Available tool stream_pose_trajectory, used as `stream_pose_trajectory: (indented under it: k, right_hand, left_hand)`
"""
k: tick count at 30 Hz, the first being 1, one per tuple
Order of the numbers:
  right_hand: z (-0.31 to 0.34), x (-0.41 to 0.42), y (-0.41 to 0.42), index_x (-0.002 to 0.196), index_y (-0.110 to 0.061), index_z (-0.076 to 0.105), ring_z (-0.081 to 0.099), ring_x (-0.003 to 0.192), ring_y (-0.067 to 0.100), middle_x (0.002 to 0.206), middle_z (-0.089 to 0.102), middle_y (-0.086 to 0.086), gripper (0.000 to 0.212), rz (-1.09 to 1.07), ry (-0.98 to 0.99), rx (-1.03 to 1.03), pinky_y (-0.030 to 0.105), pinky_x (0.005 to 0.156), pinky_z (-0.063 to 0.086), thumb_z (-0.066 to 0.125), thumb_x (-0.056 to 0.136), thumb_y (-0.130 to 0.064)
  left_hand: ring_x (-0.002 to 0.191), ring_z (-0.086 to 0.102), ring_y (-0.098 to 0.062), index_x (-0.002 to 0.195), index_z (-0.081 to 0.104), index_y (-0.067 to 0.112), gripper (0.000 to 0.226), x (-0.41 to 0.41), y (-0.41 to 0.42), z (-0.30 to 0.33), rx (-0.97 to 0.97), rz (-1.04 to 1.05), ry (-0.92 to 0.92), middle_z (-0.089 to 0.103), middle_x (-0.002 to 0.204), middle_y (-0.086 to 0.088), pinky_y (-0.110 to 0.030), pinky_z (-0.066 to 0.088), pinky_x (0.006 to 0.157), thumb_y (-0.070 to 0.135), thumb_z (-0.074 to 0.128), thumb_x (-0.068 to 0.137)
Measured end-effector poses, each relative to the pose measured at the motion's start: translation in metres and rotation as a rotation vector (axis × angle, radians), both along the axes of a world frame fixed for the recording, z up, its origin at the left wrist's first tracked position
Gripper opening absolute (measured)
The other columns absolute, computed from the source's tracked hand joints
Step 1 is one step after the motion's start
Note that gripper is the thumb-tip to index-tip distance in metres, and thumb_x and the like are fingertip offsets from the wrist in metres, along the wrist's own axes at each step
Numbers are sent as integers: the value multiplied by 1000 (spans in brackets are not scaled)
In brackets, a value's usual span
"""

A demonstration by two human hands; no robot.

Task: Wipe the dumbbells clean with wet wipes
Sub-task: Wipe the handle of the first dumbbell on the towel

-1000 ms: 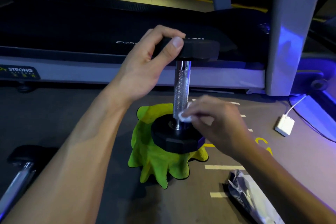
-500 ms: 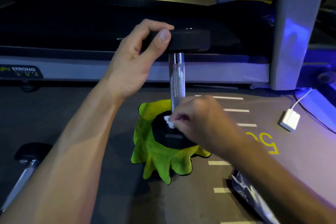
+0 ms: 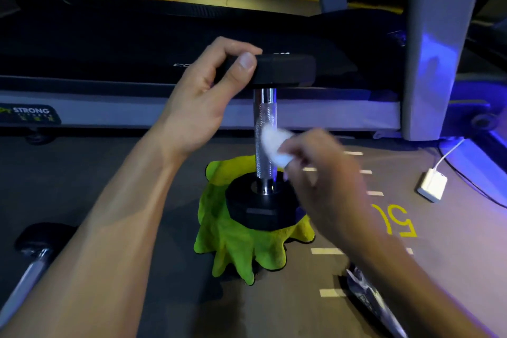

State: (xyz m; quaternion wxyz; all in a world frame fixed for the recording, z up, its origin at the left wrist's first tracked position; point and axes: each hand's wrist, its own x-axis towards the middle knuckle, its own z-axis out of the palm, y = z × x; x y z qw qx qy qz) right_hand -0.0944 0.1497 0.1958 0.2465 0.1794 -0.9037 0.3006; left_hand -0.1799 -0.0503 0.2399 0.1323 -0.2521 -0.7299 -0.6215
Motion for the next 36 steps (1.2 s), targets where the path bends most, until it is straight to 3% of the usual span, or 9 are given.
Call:
stream_pose_trajectory:
  k: [3,6,10,16,20,22,26,30,36]
  right_hand:
    - [-23,-4,-5,100,-22,70,48,80,1,92,53,-13,19,121,-144,109,14,70,36,63,91,-7]
    - [-9,-22,-12,100,-16,73,40,79,-3,91,46,-15,14,92,16,100,6,72,32,68,92,-7]
    - [14,-45,-25,105,-6,74,52,88,6,98,57,-2,11,51,204,-26,10,77,41,68,96,-5]
    - [-9,-16,-14,103,-15,76,50,76,9,92,54,-5,17,76,14,114,2,74,32,68,93,-4]
    - [15,-39,-24,111,-9,74,51,89,0,100,55,-7,17,-20,219,-72,6,81,38,67,96,-5]
    - [-1,-24,-24,118,-12,74,55,89,5,102,59,-3,23,-50,170,-75,10,81,42,67,97,-5]
    - [-13,-13,-20,115,-16,76,49,85,-3,98,62,-2,25,-29,108,-65,1,79,36,72,93,-4]
    - [6,-36,-28,114,-10,75,56,88,-2,101,60,-3,20,-72,206,-299,10,78,42,68,96,-3]
    - [-10,-23,-32,107,-19,77,66,87,7,99,70,-1,17,-14,56,-395,20,76,50,72,95,-8]
  left_hand:
    - [107,56,-1,116,65,34,23,0,1,0,11,-2,4,65,115,5,-19,42,98,46,52,101]
    - [106,57,-2,117,64,33,22,1,1,0,7,-9,-2,64,112,6,-19,43,96,44,52,102]
    - [109,58,-7,119,63,29,19,2,2,2,-10,-11,3,64,115,1,-22,46,99,36,51,106]
    - [106,56,-4,119,65,27,22,5,2,2,1,-18,-2,64,111,3,-19,43,96,38,54,104]
    - [112,59,-9,119,65,28,23,6,5,4,-13,-27,-12,65,118,-5,-26,46,101,40,54,103]
    - [111,58,-8,118,65,31,24,6,4,4,-8,-19,-16,65,117,-3,-27,45,102,44,54,100]
    - [111,56,-9,118,66,30,27,10,3,0,32,-31,-26,63,121,-17,-23,42,100,45,54,99]
    - [115,59,-13,118,66,30,23,12,6,1,33,-43,-49,62,128,-21,-26,46,103,41,54,101]
    - [109,56,-4,116,66,27,19,13,3,2,59,-5,-59,63,114,-5,-21,41,100,33,53,104]
